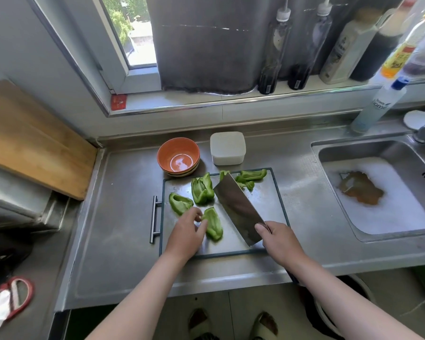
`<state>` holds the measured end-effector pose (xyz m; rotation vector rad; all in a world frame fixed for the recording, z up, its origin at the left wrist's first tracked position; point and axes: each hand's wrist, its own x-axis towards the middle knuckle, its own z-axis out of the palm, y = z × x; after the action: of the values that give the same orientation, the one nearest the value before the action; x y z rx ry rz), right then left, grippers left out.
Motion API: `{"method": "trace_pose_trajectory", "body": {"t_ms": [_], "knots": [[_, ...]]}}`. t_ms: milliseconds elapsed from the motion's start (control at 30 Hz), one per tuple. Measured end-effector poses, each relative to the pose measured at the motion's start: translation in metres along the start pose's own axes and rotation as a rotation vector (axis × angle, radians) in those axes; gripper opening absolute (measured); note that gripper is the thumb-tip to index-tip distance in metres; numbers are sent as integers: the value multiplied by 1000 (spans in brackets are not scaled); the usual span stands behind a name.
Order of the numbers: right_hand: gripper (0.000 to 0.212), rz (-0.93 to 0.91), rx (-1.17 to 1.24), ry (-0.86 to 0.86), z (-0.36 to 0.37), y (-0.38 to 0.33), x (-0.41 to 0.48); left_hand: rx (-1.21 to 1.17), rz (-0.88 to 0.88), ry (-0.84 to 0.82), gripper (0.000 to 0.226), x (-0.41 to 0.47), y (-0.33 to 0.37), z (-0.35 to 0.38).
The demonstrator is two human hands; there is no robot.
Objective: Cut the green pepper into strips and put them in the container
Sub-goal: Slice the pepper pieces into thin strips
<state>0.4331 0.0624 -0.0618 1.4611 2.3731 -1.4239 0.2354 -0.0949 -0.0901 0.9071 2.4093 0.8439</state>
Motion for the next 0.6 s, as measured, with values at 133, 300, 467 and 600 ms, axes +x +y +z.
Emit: {"method": "trace_pose_trajectory", "body": {"t_ms": [133, 300, 467, 600], "knots": [[42, 4, 10, -26, -1, 8, -4, -53, 31, -172, 54, 2, 1, 9], [42, 19, 33, -58, -3, 18, -9, 5, 64, -176, 56, 2, -1, 13], [40, 57, 74, -108, 0, 26, -13, -7, 130, 42, 31, -2, -10, 13], [41, 90, 87, -102, 6, 29, -14, 48, 212, 93, 25, -3, -17, 14]]}}
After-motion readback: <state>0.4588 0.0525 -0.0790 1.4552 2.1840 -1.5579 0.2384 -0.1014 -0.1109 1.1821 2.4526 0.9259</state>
